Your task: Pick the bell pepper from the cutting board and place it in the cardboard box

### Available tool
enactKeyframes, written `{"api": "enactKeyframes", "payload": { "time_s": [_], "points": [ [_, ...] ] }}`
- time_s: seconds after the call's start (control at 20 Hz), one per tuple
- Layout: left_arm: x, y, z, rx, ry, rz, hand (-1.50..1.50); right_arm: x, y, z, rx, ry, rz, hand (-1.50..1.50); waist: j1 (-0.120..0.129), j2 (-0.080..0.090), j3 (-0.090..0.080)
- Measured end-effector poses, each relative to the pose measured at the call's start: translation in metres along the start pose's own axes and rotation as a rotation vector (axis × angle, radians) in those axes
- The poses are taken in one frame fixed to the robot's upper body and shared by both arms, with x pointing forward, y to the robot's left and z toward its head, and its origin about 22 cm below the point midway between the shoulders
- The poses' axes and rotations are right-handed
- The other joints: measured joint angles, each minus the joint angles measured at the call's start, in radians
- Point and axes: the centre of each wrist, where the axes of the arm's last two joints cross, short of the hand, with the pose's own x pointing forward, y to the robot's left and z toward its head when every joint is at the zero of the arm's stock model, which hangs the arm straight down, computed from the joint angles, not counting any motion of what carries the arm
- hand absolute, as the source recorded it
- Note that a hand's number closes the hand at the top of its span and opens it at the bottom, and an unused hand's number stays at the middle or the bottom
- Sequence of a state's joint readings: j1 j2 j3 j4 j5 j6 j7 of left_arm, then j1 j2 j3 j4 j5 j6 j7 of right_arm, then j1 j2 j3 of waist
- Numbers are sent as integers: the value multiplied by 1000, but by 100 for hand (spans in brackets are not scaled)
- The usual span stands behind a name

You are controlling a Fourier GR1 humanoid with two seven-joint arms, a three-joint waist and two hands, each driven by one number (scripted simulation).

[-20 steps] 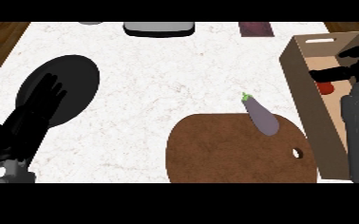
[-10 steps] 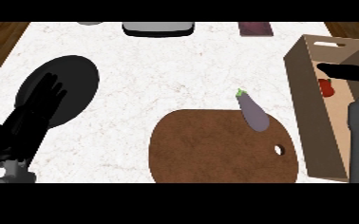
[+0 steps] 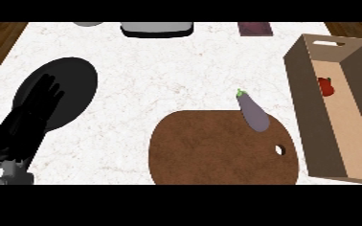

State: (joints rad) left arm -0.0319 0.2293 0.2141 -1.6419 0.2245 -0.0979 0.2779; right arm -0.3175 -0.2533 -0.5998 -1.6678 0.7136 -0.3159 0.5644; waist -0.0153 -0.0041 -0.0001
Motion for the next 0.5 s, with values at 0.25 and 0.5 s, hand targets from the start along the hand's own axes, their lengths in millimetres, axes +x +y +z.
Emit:
{"api": "enactKeyframes", "payload": {
  "time_s": [0.25,0.5],
  "points": [
    [-4,-1,0,2,-4,-1,0,-26,-49,2,-6,7,-60,-150,2,1,0],
    [-2,-3,1,-5,-2,-2,0,-37,-86,0,14,-13,-62,-150,8,2,0]
  ]
}}
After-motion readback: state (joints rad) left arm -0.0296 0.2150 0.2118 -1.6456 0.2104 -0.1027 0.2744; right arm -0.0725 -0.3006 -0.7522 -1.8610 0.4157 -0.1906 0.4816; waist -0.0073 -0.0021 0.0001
